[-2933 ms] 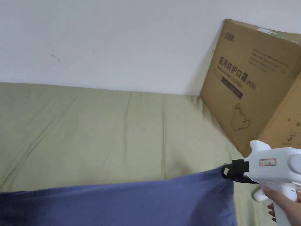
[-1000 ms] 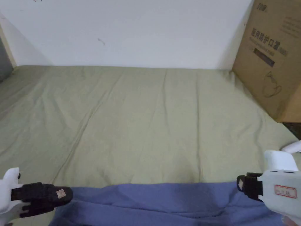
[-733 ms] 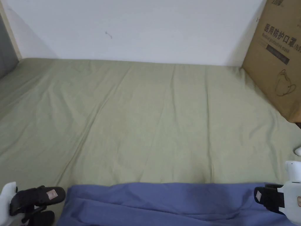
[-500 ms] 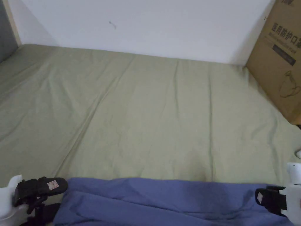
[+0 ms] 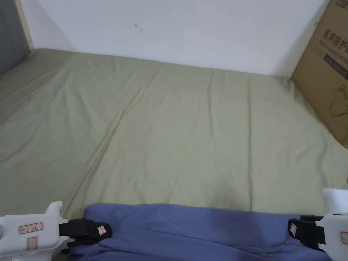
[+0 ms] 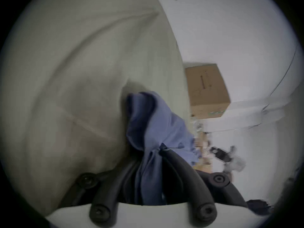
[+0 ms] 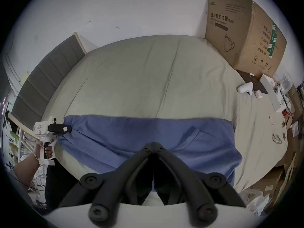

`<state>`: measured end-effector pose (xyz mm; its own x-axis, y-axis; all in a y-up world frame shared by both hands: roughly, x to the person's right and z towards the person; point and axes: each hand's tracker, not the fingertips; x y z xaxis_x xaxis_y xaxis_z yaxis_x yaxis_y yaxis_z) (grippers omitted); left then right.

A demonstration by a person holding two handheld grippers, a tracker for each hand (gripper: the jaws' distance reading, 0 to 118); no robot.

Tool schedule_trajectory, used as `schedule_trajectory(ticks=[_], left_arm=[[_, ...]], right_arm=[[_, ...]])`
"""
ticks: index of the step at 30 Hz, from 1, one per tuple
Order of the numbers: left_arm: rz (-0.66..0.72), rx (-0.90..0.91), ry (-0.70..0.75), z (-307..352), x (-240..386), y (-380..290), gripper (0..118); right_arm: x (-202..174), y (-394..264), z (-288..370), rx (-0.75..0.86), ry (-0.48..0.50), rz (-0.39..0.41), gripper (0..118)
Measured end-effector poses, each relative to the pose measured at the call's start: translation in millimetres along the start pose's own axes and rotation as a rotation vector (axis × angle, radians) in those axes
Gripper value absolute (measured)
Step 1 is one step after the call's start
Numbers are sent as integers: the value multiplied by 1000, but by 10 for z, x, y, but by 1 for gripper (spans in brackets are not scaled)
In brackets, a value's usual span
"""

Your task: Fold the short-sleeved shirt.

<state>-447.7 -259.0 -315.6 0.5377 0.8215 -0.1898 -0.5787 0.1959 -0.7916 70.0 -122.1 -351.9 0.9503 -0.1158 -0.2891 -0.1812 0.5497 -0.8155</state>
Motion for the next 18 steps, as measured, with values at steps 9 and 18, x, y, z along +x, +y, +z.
schedule_trajectory(ticks=[9,18], left_arm=[[-575,144,791,258,701,-300,7],[-526,-3,367,-363,1632,-589,8]], right_arm=[[36,-12,12,15,36,32,0],[167,-66,67,49,65,10,0]])
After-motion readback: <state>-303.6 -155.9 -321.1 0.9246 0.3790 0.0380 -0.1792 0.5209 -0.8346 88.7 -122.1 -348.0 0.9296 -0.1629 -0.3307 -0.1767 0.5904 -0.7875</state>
